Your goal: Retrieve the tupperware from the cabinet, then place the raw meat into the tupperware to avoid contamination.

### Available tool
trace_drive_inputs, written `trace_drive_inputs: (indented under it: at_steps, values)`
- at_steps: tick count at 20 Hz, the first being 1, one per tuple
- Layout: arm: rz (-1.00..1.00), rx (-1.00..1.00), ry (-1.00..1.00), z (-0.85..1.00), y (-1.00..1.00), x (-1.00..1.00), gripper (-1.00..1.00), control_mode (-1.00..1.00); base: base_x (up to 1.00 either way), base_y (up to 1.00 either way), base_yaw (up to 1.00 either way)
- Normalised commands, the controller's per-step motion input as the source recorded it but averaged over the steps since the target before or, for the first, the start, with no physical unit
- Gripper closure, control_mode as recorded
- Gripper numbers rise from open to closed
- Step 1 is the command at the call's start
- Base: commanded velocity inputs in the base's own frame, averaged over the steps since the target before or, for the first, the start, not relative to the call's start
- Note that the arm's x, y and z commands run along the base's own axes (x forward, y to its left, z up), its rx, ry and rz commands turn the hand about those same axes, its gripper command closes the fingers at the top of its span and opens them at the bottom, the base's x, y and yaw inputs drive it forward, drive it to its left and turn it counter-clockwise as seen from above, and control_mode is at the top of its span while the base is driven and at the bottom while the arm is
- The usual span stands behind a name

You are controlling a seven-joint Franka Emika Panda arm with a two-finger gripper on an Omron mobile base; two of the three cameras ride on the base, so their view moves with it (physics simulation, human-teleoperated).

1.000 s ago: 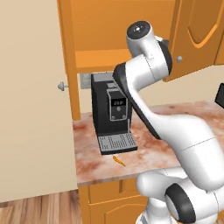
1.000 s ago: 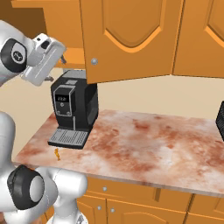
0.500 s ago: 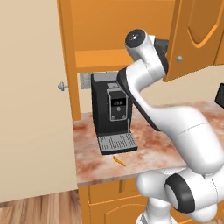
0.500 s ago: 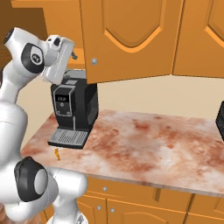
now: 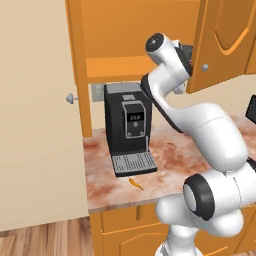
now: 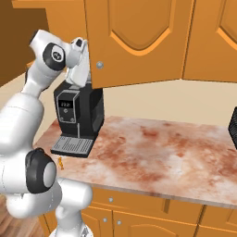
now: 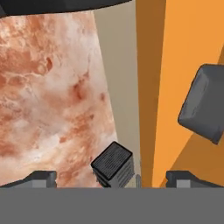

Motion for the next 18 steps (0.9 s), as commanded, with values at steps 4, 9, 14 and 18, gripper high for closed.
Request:
trace_drive_inputs:
  at_steps: [4, 9, 14, 18]
  values:
    - [-0.26, -0.08, 0.12, 0.01, -0.51, 0.08, -1.00, -1.00, 0.00, 0.00, 0.00]
    - [-0.26, -0.06, -0.02, 0.00, -0.43, -0.17, -1.00, -1.00, 0.00, 0.00, 0.00]
    - [-0.17, -0.04, -0.13, 0.06, -0.35, -0.54, -1.00, -1.00, 0.00, 0.00, 0.00]
    - [-0.09, -0.02, -0.19, 0.00, -0.39, -0.69, -1.00, -1.00, 0.00, 0.00, 0.00]
